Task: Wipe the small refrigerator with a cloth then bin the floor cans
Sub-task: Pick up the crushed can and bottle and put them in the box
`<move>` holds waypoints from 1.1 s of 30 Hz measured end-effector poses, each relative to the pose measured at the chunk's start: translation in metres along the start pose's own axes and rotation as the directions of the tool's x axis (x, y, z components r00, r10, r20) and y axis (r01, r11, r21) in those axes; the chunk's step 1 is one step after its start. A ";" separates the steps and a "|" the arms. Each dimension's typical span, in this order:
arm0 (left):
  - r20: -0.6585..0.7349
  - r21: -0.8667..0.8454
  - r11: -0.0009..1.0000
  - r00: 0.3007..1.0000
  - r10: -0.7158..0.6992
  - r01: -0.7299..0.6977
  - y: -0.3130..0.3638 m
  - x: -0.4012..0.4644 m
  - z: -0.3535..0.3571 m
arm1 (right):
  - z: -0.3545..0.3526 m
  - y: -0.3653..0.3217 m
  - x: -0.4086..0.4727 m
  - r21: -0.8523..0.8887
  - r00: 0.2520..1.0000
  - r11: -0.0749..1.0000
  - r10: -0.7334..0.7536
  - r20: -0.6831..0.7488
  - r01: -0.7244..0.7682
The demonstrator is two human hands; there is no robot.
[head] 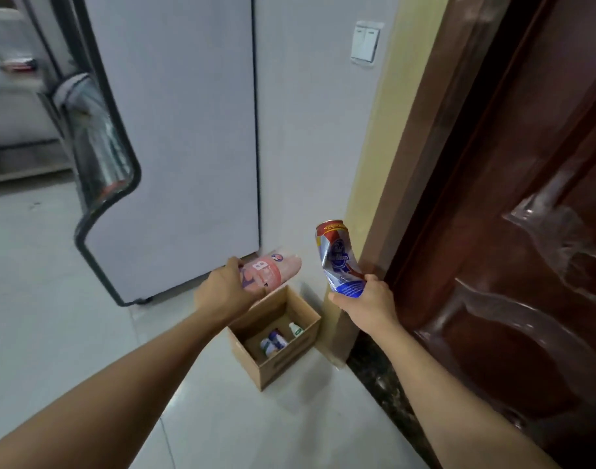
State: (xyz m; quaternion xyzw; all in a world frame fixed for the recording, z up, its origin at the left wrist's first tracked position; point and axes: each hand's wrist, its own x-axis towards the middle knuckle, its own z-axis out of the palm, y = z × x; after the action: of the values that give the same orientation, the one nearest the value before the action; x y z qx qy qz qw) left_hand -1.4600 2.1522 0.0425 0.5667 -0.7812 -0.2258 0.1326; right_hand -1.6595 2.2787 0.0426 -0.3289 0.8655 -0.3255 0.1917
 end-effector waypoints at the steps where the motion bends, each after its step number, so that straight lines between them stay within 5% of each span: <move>1: -0.006 0.004 0.999 0.999 -0.034 0.034 0.000 0.002 0.002 | 0.002 0.000 0.010 0.010 1.000 1.000 -0.012 0.028 0.012; 17: 0.025 -0.133 0.915 0.924 -0.381 0.381 -0.040 0.155 0.076 | 0.121 -0.018 0.211 -0.172 0.942 0.979 -0.046 0.332 0.108; 33: 0.158 -0.172 0.595 0.618 -0.770 0.785 -0.057 0.235 0.215 | 0.244 0.040 0.355 -0.274 0.766 0.950 0.063 0.640 0.151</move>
State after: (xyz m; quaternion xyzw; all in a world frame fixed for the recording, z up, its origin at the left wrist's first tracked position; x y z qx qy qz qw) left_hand -1.5878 1.9592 -0.1832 0.8237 -0.4291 -0.3661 0.0576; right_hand -1.7964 1.9487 -0.2016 -0.4664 0.7796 -0.0581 0.4139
